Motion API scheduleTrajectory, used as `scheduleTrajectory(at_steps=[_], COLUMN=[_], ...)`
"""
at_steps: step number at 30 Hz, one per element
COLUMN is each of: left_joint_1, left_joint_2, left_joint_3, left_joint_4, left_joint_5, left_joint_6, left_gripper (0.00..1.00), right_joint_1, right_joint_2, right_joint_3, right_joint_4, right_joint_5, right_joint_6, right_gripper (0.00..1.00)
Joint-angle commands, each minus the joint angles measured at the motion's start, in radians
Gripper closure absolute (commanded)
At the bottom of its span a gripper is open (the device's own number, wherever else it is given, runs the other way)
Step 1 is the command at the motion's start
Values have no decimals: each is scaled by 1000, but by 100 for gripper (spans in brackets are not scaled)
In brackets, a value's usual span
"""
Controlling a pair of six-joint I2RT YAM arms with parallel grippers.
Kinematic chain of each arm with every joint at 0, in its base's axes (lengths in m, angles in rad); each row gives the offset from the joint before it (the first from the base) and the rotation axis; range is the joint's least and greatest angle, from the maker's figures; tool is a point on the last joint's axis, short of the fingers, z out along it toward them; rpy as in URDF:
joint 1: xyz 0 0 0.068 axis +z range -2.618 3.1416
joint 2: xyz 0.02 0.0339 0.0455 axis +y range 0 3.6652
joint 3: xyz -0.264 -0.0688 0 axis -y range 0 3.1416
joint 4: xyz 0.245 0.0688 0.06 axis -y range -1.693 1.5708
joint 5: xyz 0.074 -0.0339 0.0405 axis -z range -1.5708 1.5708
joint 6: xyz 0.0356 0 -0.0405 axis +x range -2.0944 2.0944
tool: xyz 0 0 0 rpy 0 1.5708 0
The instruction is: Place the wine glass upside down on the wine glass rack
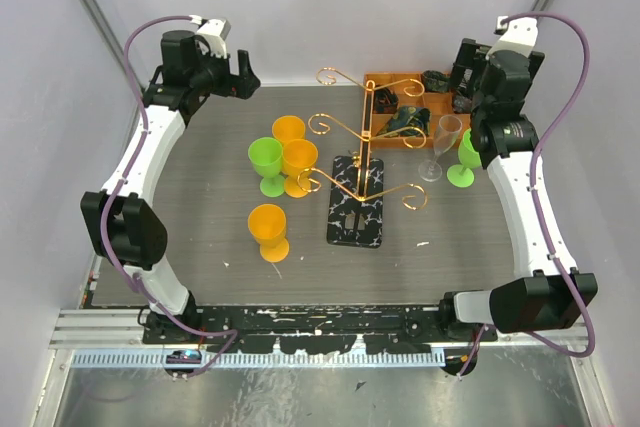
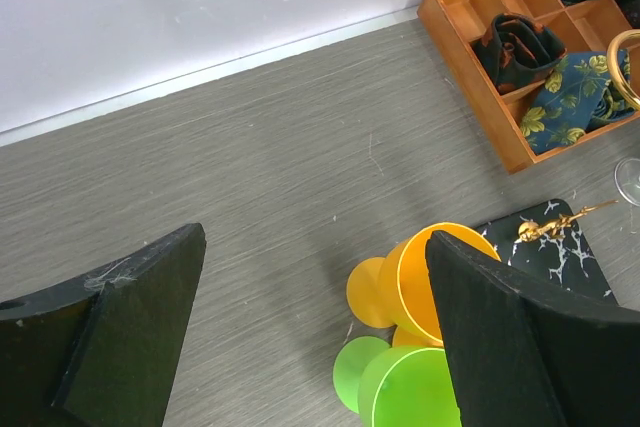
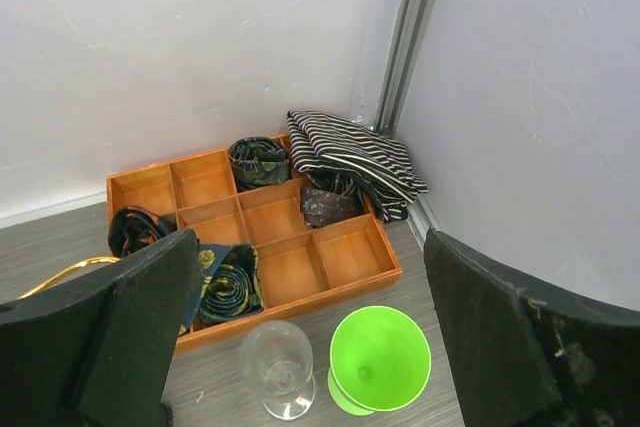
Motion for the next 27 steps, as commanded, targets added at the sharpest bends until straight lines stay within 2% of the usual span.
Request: scheduleTrajectory(at_steps=[1, 4, 9, 13, 17, 22, 27], left_joint_1=[-3, -3, -2, -3, 1, -4, -34], left_joint_2=[-4, -3, 2, 20, 52, 206, 260], left_joint_3=[19, 19, 34, 91, 156, 411, 421], left_joint_4=[20, 17, -1, -54, -93, -326, -361], left_joint_5=[-6, -6, -5, 3, 65, 224, 245], left_joint_6=[12, 15, 18, 31, 38, 36, 74], left_gripper=[2, 2, 2, 2, 2, 2, 2], right_joint_1=[12, 13, 13, 13, 12, 13, 12], right_joint_2=[-23, -35, -83, -105, -90, -37, -24], right_joint_3=[19, 8, -41, -69, -43, 58, 102], right_joint_4=[90, 100, 104, 142, 103, -25, -91], right_joint_5=[29, 34, -118, -130, -140, -159, -192], right_joint_6=[2, -31, -187, -178, -182, -150, -115], right_gripper=[0, 0, 0, 0, 0, 0, 0])
